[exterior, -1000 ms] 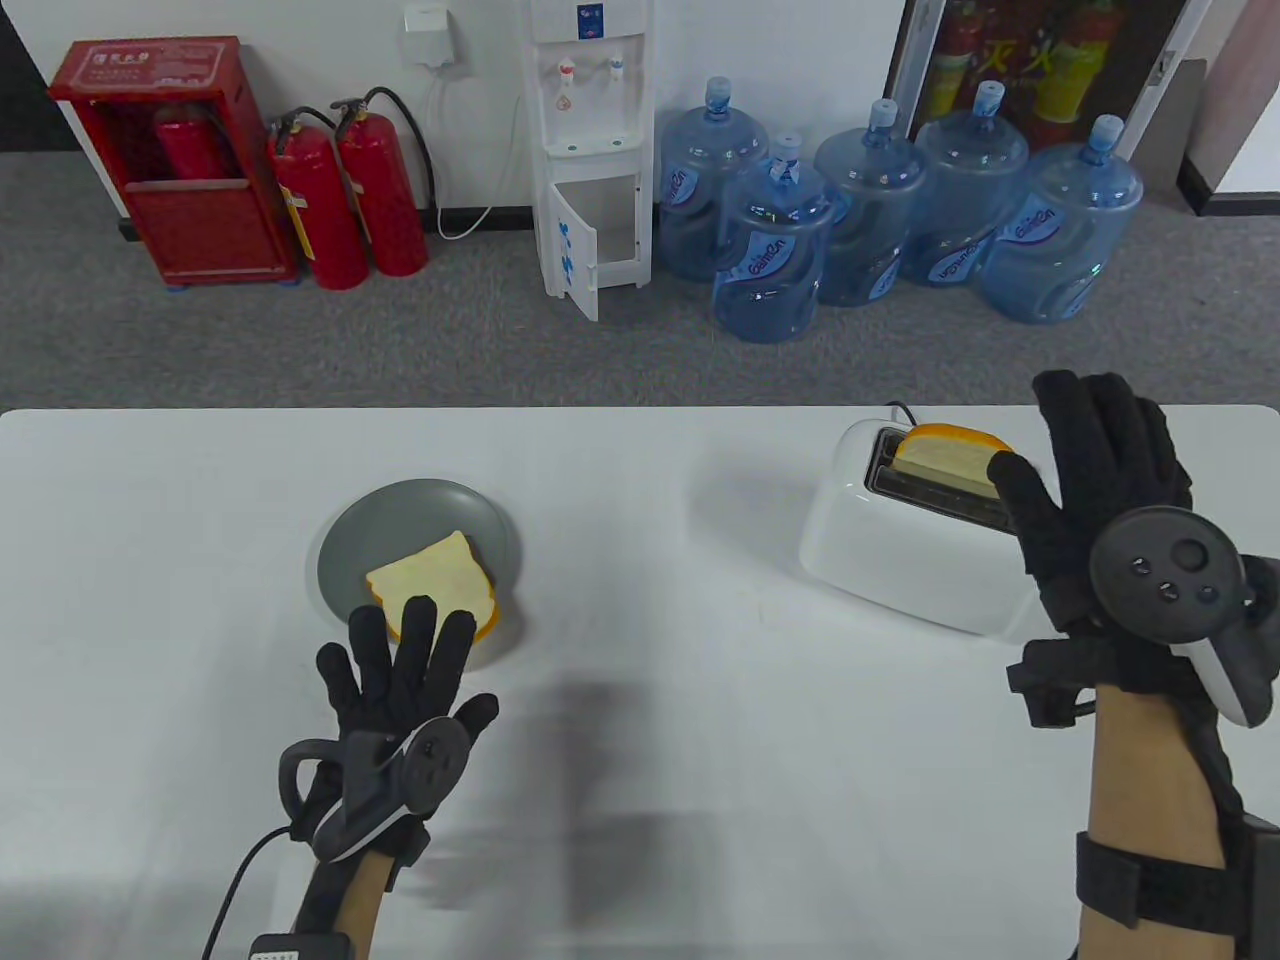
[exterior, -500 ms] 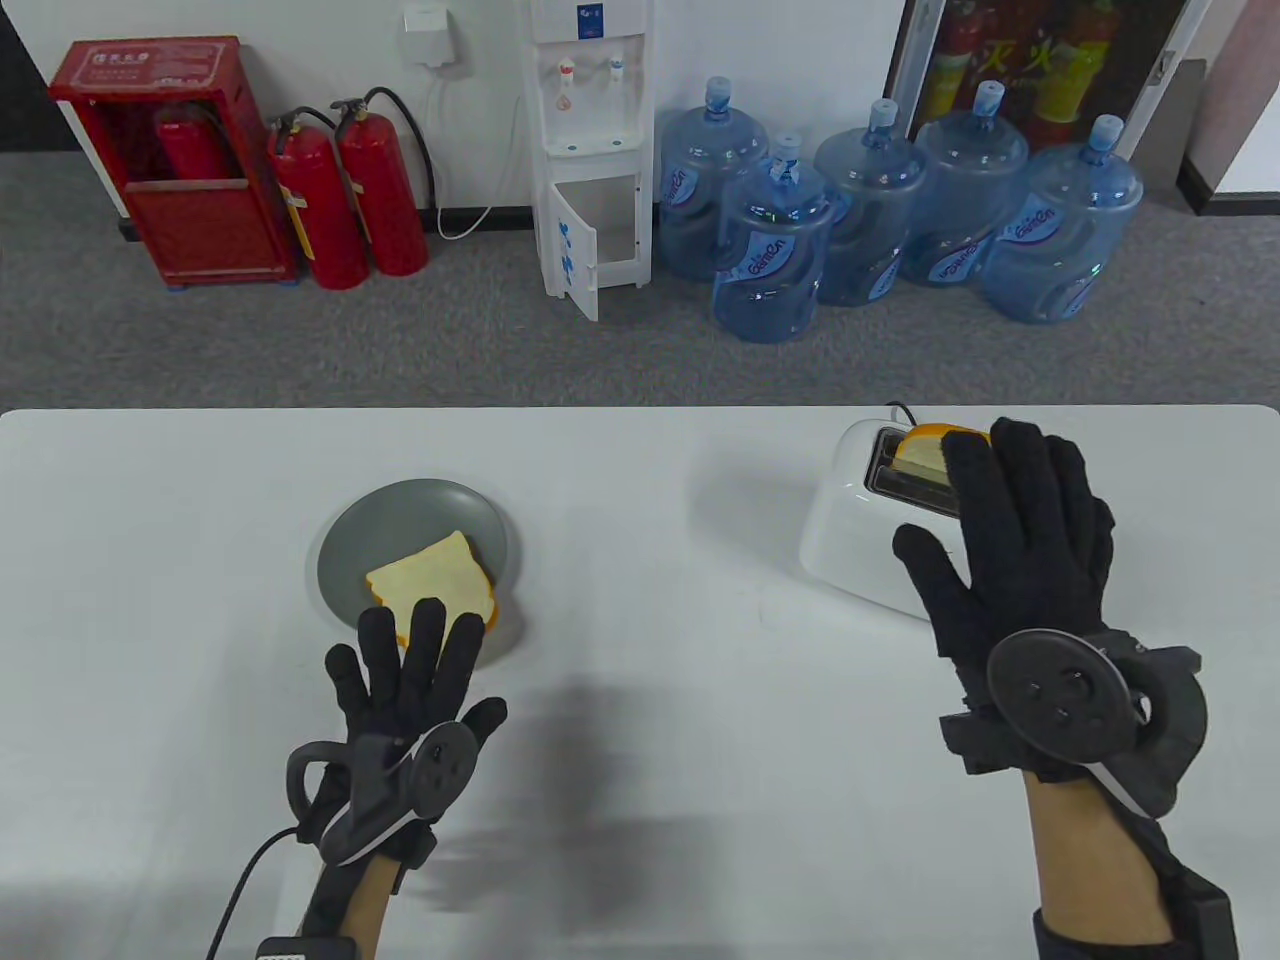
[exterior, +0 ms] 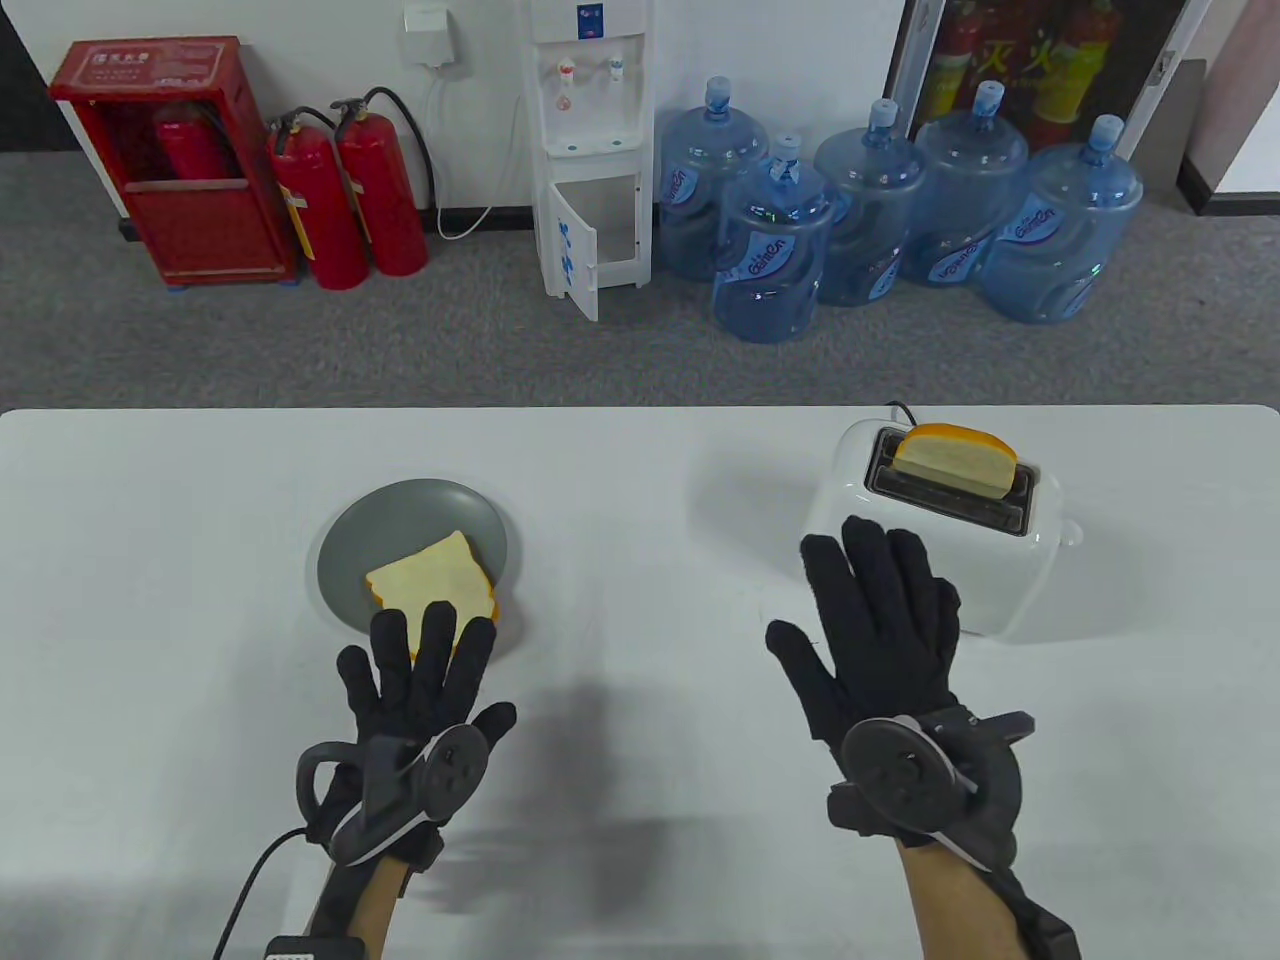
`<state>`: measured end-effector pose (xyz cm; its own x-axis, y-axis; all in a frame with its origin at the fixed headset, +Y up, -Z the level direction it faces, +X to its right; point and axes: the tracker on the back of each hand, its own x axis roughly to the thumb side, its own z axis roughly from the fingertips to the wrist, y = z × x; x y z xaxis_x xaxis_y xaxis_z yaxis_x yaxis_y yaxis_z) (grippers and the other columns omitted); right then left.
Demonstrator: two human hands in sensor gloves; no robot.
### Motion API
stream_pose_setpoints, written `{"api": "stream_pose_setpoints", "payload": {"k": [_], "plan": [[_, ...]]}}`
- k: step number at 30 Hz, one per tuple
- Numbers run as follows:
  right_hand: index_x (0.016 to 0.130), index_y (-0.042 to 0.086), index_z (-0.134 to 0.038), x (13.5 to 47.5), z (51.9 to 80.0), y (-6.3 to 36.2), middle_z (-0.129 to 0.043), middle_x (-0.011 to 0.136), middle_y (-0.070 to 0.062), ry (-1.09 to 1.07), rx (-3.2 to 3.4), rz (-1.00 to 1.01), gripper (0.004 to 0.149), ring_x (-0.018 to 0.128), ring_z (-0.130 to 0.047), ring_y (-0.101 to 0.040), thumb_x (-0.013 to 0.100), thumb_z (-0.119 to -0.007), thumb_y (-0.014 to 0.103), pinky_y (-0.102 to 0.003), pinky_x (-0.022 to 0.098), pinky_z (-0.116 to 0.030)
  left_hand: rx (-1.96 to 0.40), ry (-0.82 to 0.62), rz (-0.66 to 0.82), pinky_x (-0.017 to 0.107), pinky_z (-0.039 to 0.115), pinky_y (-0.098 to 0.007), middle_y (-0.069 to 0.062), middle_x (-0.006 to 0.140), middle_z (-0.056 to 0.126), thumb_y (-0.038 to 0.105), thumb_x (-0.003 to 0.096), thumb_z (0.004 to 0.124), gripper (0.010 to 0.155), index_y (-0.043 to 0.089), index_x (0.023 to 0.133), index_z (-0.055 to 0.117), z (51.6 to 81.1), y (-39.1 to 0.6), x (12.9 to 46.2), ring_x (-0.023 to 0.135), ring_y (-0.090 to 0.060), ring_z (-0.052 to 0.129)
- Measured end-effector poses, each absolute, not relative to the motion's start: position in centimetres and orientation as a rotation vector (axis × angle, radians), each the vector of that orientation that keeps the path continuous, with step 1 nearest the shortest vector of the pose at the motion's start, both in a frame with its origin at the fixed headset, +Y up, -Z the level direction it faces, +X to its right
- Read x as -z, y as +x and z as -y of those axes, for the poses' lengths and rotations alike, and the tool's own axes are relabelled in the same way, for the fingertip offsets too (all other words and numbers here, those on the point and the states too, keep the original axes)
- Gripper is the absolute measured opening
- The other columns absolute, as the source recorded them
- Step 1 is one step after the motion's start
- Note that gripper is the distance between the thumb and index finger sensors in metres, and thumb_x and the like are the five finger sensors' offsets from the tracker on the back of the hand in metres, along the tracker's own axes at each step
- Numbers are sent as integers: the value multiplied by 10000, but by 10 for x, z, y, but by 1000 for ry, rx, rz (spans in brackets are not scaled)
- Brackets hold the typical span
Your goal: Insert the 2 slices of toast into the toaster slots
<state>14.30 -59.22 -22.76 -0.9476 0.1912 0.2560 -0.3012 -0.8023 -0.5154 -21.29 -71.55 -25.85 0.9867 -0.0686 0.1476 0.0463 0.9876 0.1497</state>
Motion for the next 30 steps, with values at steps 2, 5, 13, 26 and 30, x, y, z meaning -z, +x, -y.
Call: {"api": "stream_pose_setpoints", "payload": {"k": [2,5,13,26,30], "plan": [[1266,280,-383,229,606,134,-366,1323,-145,295,-2760,800,683,1174,-421,-482,694,-569,602,-728,771,-451,57,147,154,763,178,-651,-44,1276,170,645,549,453,742,374,1196,208,715,-213,259,1123,-483,103],[1267,275,-383,230,619,125,-363,1323,-148,320,-2783,766,689,1173,-420,-483,691,-569,605,-729,771,-449,58,150,154,763,178,-651,-45,1275,170,645,549,453,744,372,1196,207,715,-212,258,1122,-485,103],[1266,274,-382,225,640,108,-362,1322,-149,355,-2790,700,687,1172,-418,-485,692,-564,606,-729,768,-452,59,152,157,763,178,-651,-46,1275,167,645,549,452,743,373,1195,207,714,-212,258,1122,-485,104],[1267,271,-376,226,685,90,-357,1321,-153,392,-2819,481,690,1167,-418,-494,692,-564,603,-731,764,-450,64,147,156,766,165,-626,-45,1273,166,643,550,452,744,369,1196,204,714,-212,257,1120,-482,101],[1268,273,-368,230,694,88,-343,1324,-153,407,-2835,393,693,1168,-404,-499,691,-564,605,-737,761,-442,61,142,147,766,166,-625,-47,1273,165,642,550,453,744,367,1196,207,714,-213,257,1120,-483,104]]}}
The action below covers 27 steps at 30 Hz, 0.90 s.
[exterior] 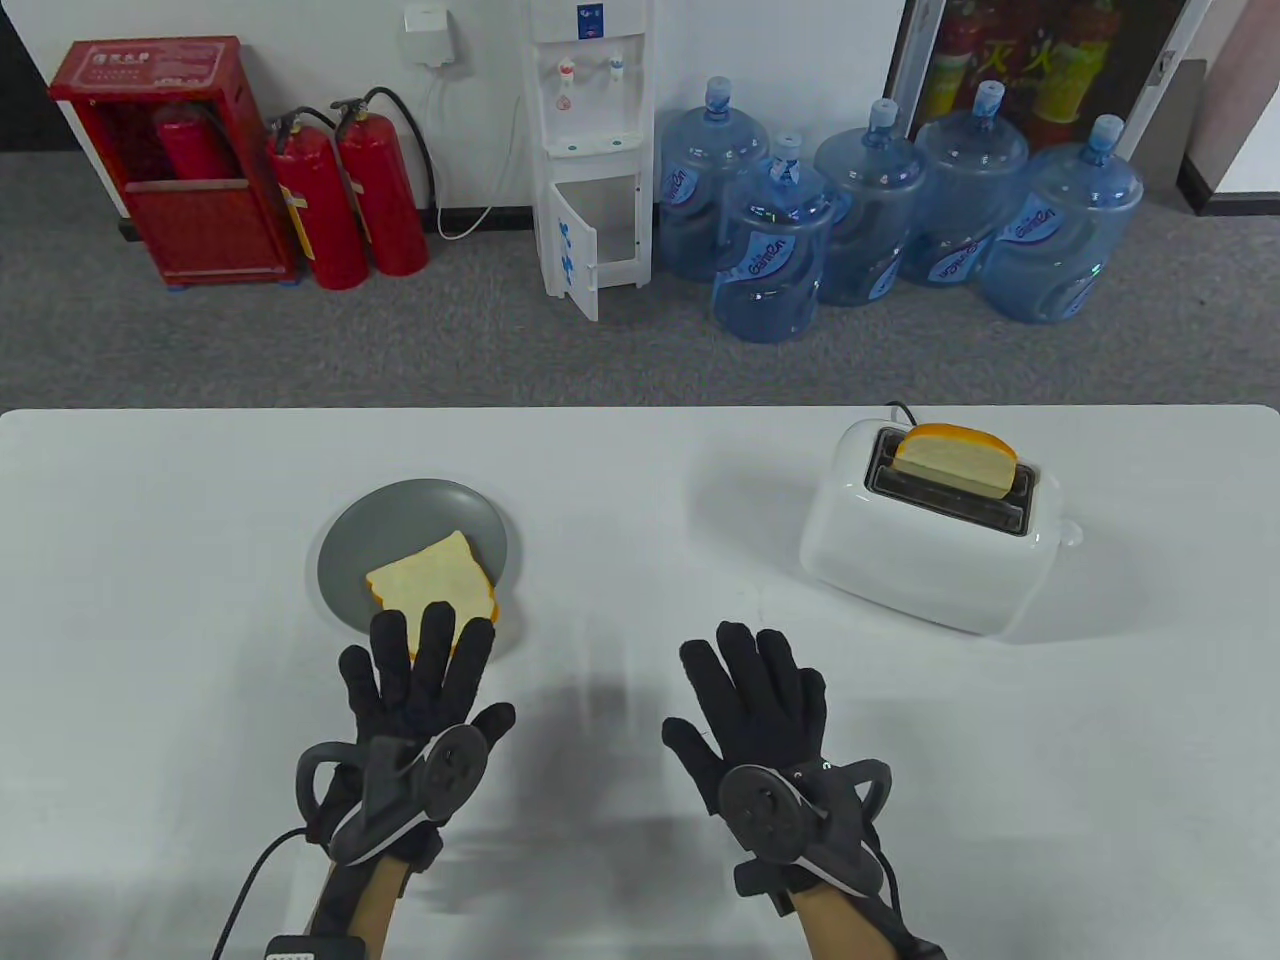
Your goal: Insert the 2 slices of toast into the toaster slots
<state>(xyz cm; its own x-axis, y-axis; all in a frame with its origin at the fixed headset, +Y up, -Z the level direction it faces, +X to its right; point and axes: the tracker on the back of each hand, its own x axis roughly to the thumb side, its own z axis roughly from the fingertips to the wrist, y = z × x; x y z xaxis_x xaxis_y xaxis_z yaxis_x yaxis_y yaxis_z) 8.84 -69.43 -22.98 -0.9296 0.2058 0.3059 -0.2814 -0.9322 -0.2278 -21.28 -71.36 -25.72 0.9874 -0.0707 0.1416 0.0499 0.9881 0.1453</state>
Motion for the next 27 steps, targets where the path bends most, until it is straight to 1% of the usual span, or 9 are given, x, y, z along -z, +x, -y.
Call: {"api": "stream_pose_setpoints", "payload": {"k": [3,7,14,17,22,27], "plan": [[1269,271,-361,231,698,89,-334,1325,-156,404,-2848,366,695,1168,-395,-502,693,-563,602,-739,761,-435,60,136,139,768,168,-625,-46,1272,164,642,550,454,745,367,1196,205,714,-214,258,1121,-482,103],[1268,276,-358,230,702,90,-332,1324,-157,414,-2876,378,691,1166,-393,-505,692,-563,600,-739,761,-433,59,124,138,779,187,-625,-51,1269,153,641,550,457,746,366,1195,201,714,-215,258,1118,-487,104],[1266,278,-353,232,707,99,-328,1324,-156,380,-2917,360,690,1164,-393,-508,691,-563,598,-740,760,-432,65,105,120,797,248,-640,-46,1267,148,637,552,481,751,364,1191,196,711,-223,260,1131,-497,143],[1266,279,-354,234,708,103,-330,1323,-157,371,-2917,349,687,1166,-392,-505,693,-562,596,-738,761,-434,42,96,108,798,236,-632,-43,1270,157,638,548,480,753,369,1191,198,708,-228,263,1138,-489,149],[1266,279,-356,235,709,104,-322,1325,-150,368,-2896,335,683,1164,-396,-509,695,-562,594,-738,762,-432,55,113,67,816,252,-601,-34,1273,191,629,549,511,751,367,1191,222,693,-241,273,1154,-462,183],[1265,281,-364,235,710,101,-324,1326,-145,383,-2913,328,681,1166,-398,-506,694,-563,595,-737,763,-433,57,139,51,827,304,-601,-14,1276,283,613,546,555,738,365,1189,291,680,-251,290,1183,-440,285]]}}
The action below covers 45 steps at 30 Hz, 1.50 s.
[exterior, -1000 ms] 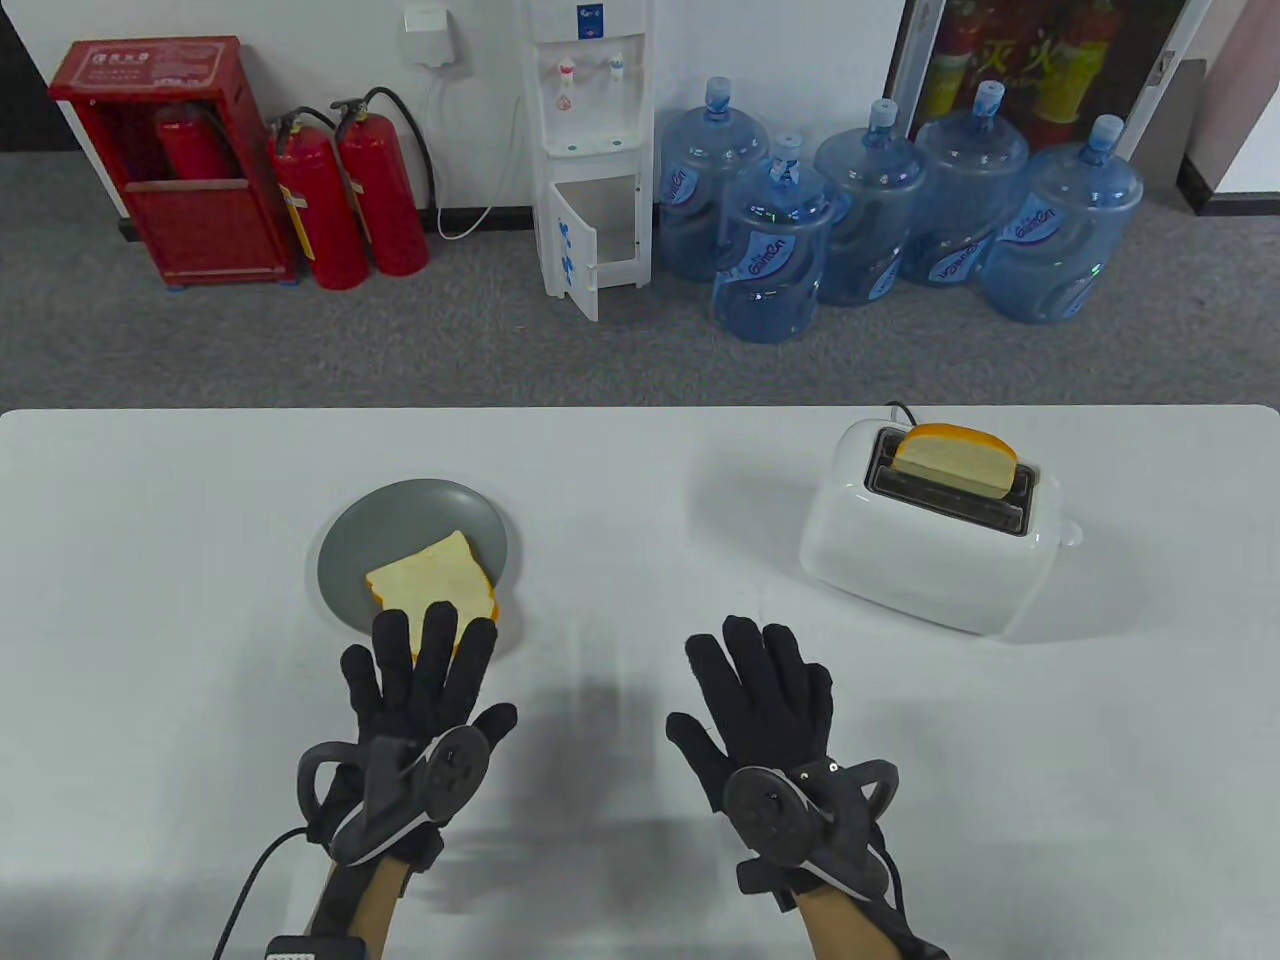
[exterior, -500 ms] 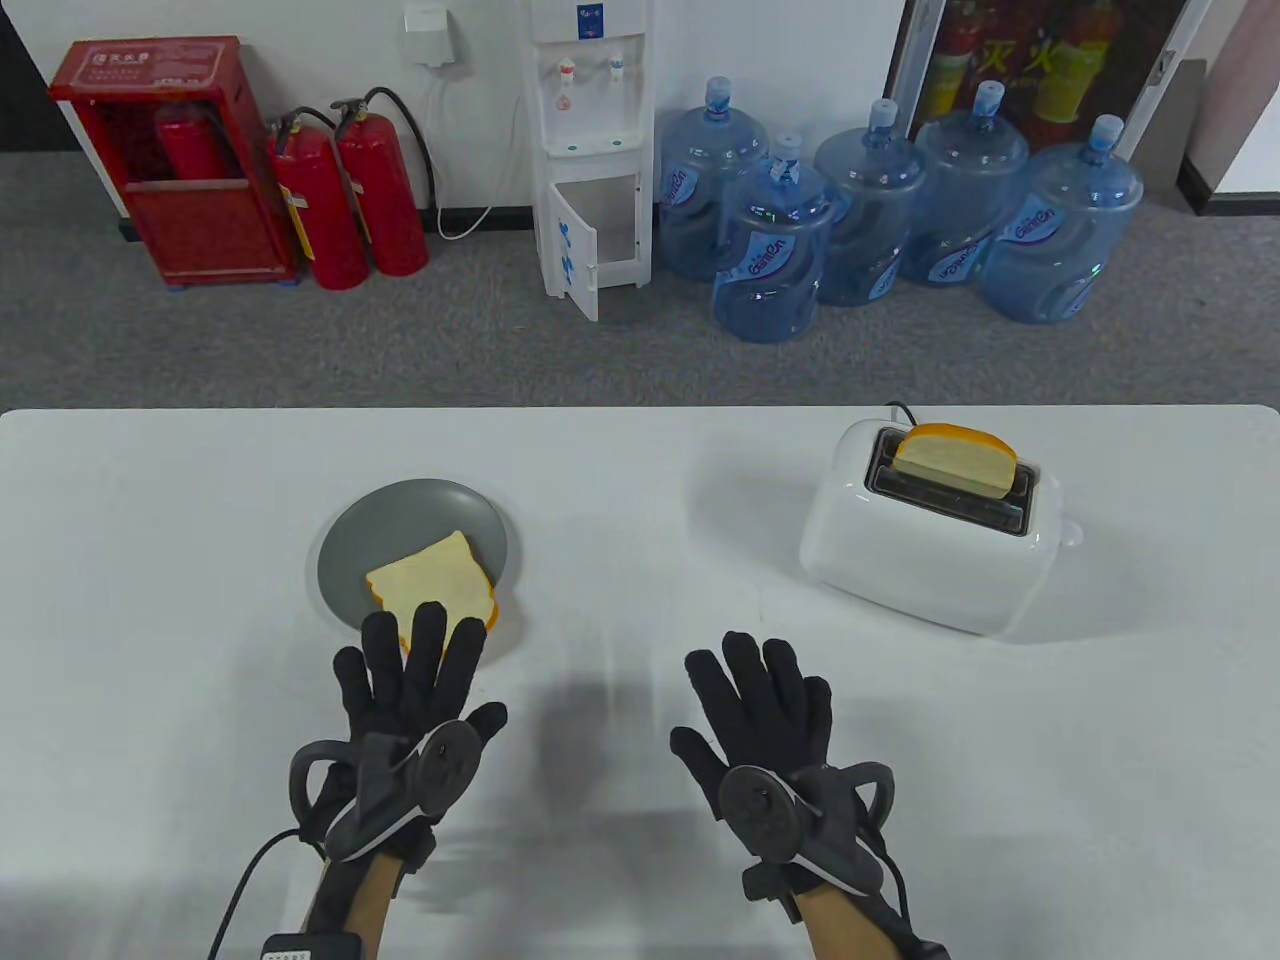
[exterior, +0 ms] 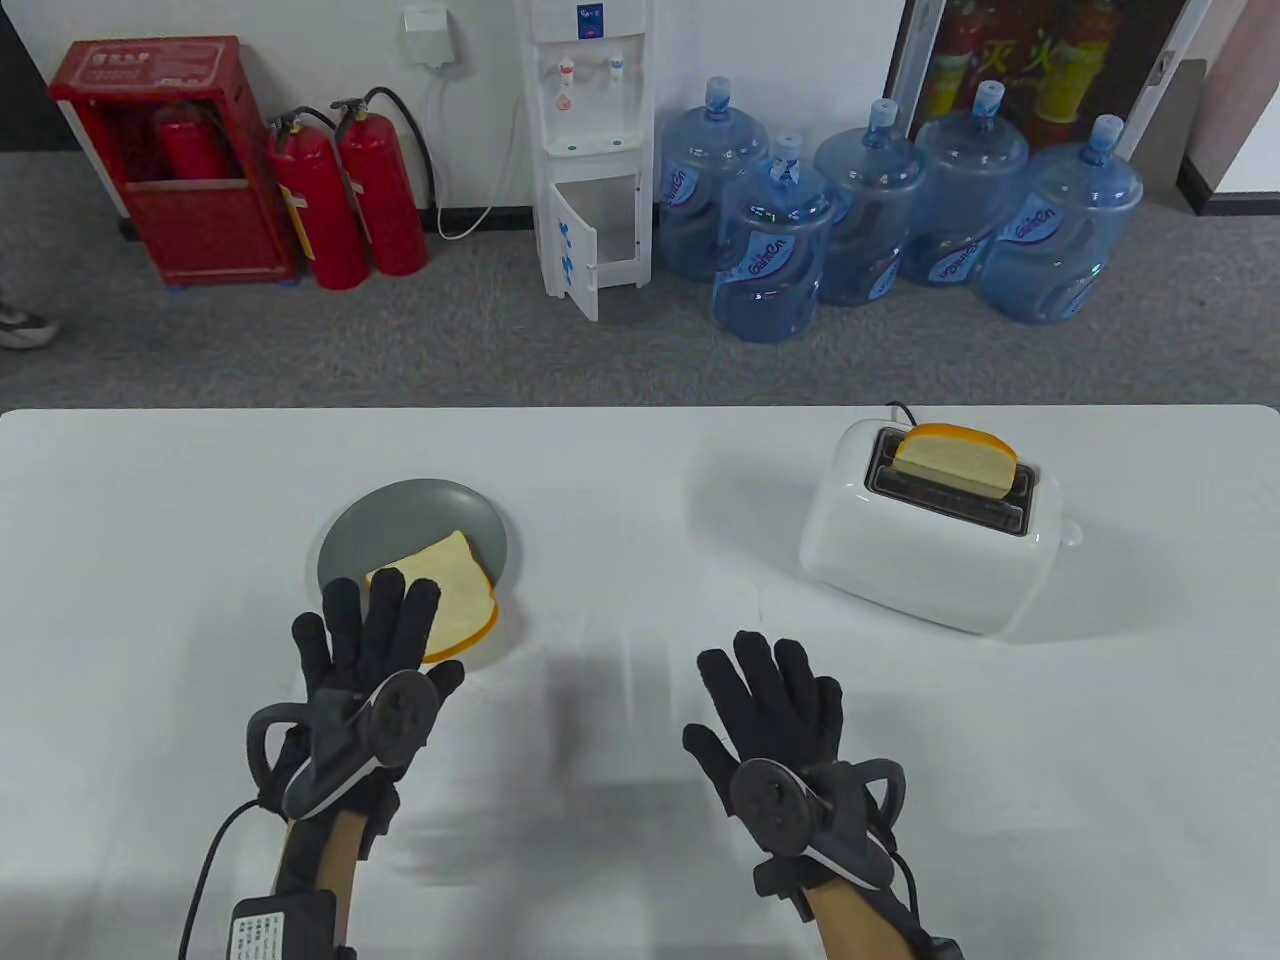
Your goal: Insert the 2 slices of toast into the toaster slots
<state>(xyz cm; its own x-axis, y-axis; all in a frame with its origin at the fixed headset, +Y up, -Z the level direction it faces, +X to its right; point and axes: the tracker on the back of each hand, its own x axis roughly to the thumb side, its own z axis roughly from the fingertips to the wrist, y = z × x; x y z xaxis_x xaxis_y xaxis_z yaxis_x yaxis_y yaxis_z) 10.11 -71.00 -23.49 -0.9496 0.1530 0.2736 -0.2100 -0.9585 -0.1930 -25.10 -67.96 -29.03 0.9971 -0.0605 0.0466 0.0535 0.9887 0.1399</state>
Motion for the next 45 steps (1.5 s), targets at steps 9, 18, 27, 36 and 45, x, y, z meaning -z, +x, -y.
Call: {"api": "stream_pose_setpoints", "payload": {"k": [9,18,27,36,45], "plan": [[1266,288,-358,235,710,102,-324,1327,-144,367,-2919,319,681,1169,-398,-502,693,-563,596,-735,766,-432,228,5,25,842,401,-579,62,1253,430,579,528,646,697,384,1158,423,680,-253,321,1207,-350,452],[1266,287,-360,236,710,102,-313,1328,-145,370,-2914,315,678,1168,-404,-505,696,-561,593,-735,768,-432,308,-66,10,843,425,-581,86,1246,458,574,504,715,717,398,1146,450,697,-243,338,1208,-338,457],[1268,286,-360,242,715,107,-298,1331,-144,352,-2918,271,679,1168,-415,-505,697,-559,595,-735,767,-440,481,-94,76,845,423,-578,100,1231,511,583,483,741,717,406,1130,489,721,-224,345,1211,-302,509],[1269,292,-359,243,715,108,-292,1333,-138,341,-2907,276,676,1171,-403,-504,699,-557,596,-732,773,-436,512,-101,77,846,426,-585,108,1208,584,599,462,765,725,400,1119,531,730,-221,347,1201,-257,622],[1269,294,-362,244,715,108,-288,1333,-141,338,-2901,281,677,1173,-399,-501,697,-557,599,-732,774,-440,515,-106,76,845,462,-566,131,1165,661,556,467,799,698,397,1103,559,734,-222,348,1146,-195,757]]}}
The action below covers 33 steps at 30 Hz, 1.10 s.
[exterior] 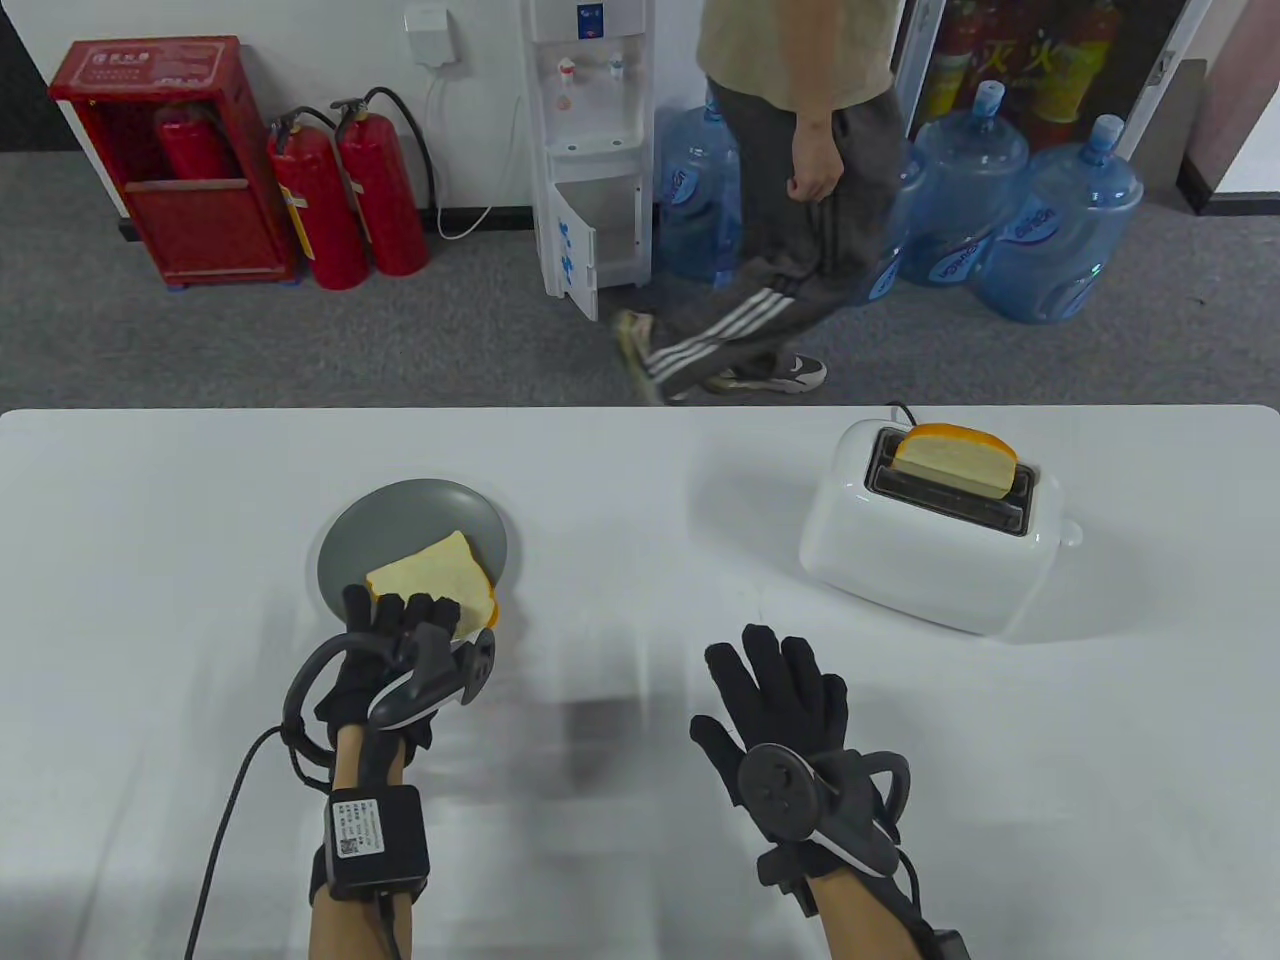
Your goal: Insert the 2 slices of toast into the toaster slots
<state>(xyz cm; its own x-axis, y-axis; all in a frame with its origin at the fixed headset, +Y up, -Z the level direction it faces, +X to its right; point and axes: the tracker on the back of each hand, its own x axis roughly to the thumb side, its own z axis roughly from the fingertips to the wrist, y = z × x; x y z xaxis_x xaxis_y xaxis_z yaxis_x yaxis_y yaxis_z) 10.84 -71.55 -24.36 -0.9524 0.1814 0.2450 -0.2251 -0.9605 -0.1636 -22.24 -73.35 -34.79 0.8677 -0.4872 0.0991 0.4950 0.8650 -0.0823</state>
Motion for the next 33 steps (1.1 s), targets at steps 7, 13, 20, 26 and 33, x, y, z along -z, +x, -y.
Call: {"api": "stream_pose_setpoints", "payload": {"k": [7,13,20,26,33], "plan": [[1271,291,-350,244,716,108,-284,1334,-138,345,-2890,280,682,1173,-402,-502,699,-556,599,-729,776,-450,494,-85,72,842,488,-551,144,1143,693,519,484,795,646,409,1085,586,734,-224,350,1115,-171,804],[1270,292,-355,243,716,107,-284,1334,-139,349,-2896,271,678,1175,-404,-497,699,-555,599,-728,777,-455,479,-71,71,840,490,-557,145,1136,703,538,467,798,659,407,1081,596,735,-225,350,1113,-168,808],[1270,292,-355,244,716,108,-283,1334,-139,346,-2894,275,678,1173,-399,-500,699,-555,598,-727,778,-455,476,-57,68,841,504,-543,155,1123,717,511,489,777,613,416,1070,606,735,-225,350,1085,-140,843],[1271,291,-353,243,716,107,-285,1334,-138,346,-2895,274,678,1173,-399,-500,700,-554,597,-728,777,-455,454,-74,67,839,511,-539,137,1131,708,458,535,705,558,403,1080,596,734,-226,350,1087,-152,839],[1270,290,-356,243,716,107,-286,1334,-140,346,-2894,273,679,1174,-401,-499,699,-555,599,-728,777,-455,423,-68,42,839,511,-547,128,1114,737,395,552,664,526,392,1076,615,730,-227,353,1068,-151,862]]}}
